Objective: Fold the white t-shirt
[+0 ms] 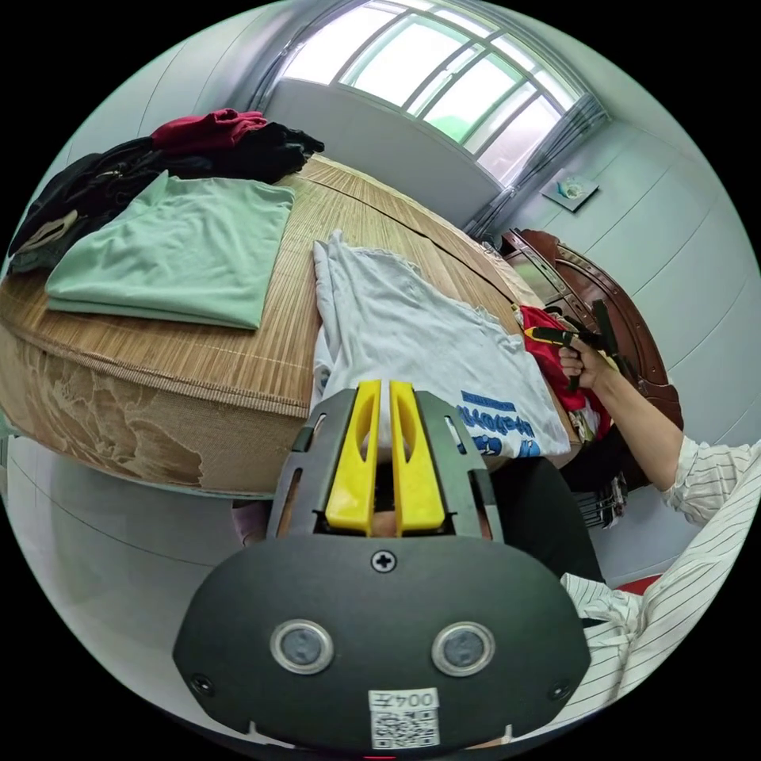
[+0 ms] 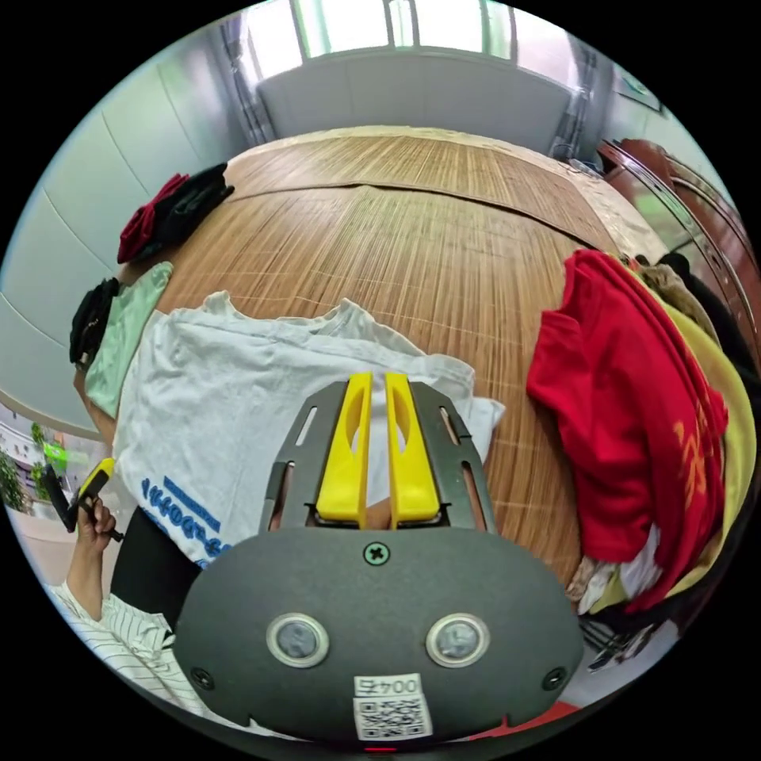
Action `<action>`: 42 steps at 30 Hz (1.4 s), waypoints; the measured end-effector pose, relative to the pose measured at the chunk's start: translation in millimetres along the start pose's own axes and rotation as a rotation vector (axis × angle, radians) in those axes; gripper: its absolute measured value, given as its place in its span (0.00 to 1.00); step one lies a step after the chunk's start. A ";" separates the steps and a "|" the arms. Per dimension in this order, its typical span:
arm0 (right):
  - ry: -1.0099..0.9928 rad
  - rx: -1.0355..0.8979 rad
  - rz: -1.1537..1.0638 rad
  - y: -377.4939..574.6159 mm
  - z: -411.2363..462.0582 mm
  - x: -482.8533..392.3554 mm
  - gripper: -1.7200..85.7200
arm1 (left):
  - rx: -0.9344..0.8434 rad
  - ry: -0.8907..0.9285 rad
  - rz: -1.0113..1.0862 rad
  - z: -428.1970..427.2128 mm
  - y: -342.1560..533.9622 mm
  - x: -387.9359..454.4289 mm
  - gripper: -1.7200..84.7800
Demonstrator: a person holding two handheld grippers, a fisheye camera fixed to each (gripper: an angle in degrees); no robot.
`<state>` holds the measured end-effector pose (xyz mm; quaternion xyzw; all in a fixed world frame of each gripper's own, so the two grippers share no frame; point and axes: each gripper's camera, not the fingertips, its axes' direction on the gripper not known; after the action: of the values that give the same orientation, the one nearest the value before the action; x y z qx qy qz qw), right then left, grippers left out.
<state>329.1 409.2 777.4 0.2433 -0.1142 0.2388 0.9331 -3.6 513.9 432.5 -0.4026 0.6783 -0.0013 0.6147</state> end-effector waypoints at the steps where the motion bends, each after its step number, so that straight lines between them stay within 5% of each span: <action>1: 0.010 -0.032 -0.029 -15.8 14.7 -0.3 0.07 | -0.005 -0.004 0.001 0.8 -0.2 -1.6 0.04; 9: 0.133 -0.248 -0.124 -71.8 92.1 4.8 0.03 | -0.054 -0.051 0.036 7.8 -3.7 -18.0 0.03; 15: -0.048 -0.049 0.058 -49.3 30.7 50.9 0.06 | -0.019 -0.053 0.018 -14.7 -4.4 -41.1 0.05; 26: -0.548 0.197 0.239 251.8 -101.9 18.8 0.04 | -0.010 0.280 -0.362 -32.1 38.4 -154.3 0.13; 30: -0.593 0.183 0.257 309.0 -112.5 14.1 0.06 | 0.015 0.456 -0.503 -9.7 43.9 -185.0 0.16; 42: -0.537 0.219 0.330 424.3 -141.0 18.1 0.06 | 0.028 0.475 -0.573 4.4 28.3 -210.0 0.11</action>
<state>145.6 813.6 832.2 0.3745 -0.3674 0.3248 0.7869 -32.2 650.2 592.2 -0.5563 0.6617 -0.2761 0.4201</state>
